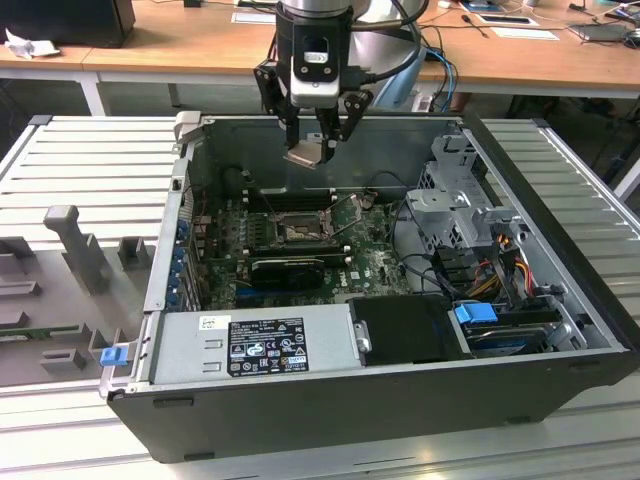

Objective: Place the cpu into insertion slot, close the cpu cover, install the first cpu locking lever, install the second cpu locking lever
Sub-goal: 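Place the cpu into insertion slot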

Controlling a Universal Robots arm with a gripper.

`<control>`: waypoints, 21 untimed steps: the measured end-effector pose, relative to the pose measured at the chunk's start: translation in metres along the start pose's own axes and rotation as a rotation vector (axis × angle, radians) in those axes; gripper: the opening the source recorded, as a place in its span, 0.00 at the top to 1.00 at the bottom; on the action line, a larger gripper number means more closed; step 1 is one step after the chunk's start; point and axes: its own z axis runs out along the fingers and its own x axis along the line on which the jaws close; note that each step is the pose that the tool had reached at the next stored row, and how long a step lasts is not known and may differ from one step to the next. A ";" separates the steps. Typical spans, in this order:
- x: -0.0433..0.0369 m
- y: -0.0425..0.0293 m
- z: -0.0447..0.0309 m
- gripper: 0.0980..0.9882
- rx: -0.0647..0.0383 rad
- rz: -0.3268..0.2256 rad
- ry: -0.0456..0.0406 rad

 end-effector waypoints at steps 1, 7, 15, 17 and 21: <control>0.0000 0.0000 0.0001 0.52 0.000 0.003 -0.0003; 0.0000 -0.0001 0.0011 0.52 -0.001 0.035 -0.0031; -0.0001 -0.0002 0.0027 0.52 -0.002 0.084 -0.0075; -0.0001 -0.0003 0.0031 0.52 -0.002 0.095 -0.0084; -0.0001 -0.0003 0.0038 0.52 -0.002 0.115 -0.0102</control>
